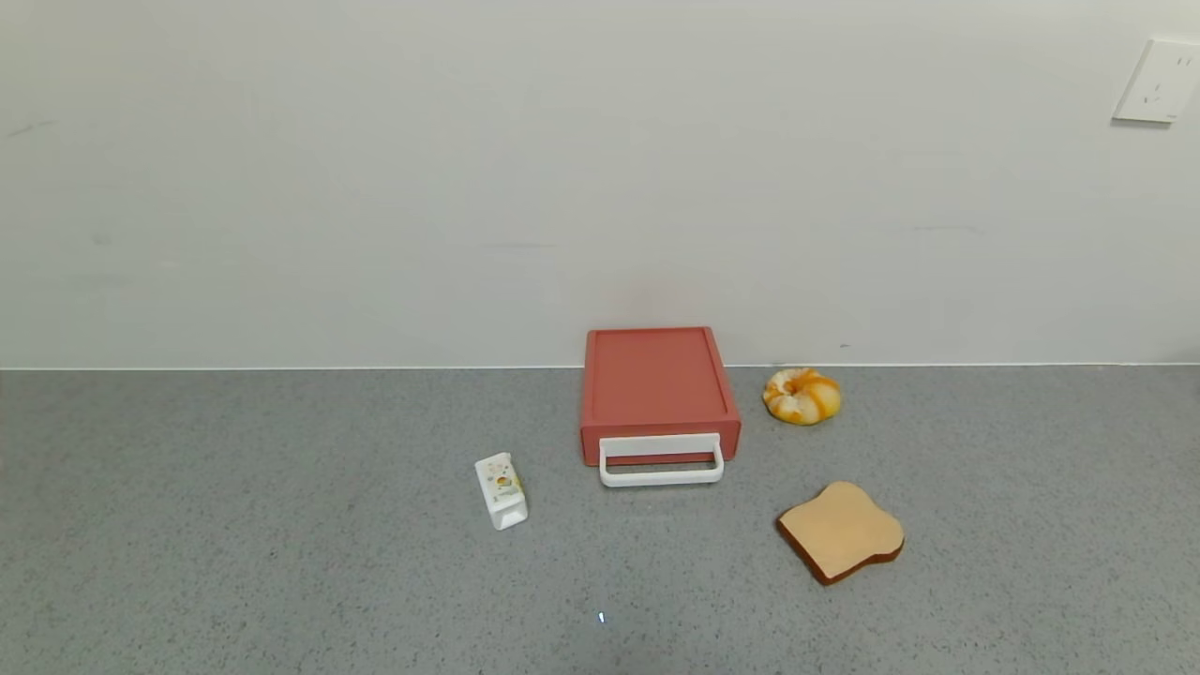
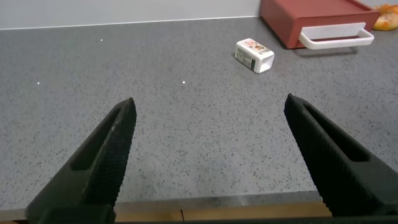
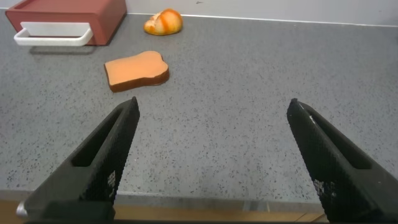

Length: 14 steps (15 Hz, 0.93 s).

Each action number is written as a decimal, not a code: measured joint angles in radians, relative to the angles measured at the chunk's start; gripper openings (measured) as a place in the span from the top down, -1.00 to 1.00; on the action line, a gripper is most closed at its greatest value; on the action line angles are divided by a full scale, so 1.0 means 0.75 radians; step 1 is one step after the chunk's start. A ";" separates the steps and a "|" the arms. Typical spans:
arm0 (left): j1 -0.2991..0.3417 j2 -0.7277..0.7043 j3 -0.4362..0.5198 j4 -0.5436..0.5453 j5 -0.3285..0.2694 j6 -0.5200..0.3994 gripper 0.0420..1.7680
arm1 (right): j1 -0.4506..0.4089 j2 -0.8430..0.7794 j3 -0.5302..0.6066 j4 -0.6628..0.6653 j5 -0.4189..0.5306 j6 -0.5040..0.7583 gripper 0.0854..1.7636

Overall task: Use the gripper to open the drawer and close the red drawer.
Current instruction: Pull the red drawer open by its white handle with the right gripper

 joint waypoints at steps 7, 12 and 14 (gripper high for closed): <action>0.000 0.000 0.000 0.000 0.000 0.001 -0.94 | 0.000 0.000 0.000 0.000 0.000 0.001 -0.98; 0.000 0.000 0.000 0.000 -0.002 0.001 -0.94 | 0.000 0.000 0.000 0.000 0.000 0.001 -0.98; 0.000 0.000 0.000 0.000 -0.001 0.000 -0.94 | 0.000 0.000 0.000 -0.001 0.000 0.001 -0.98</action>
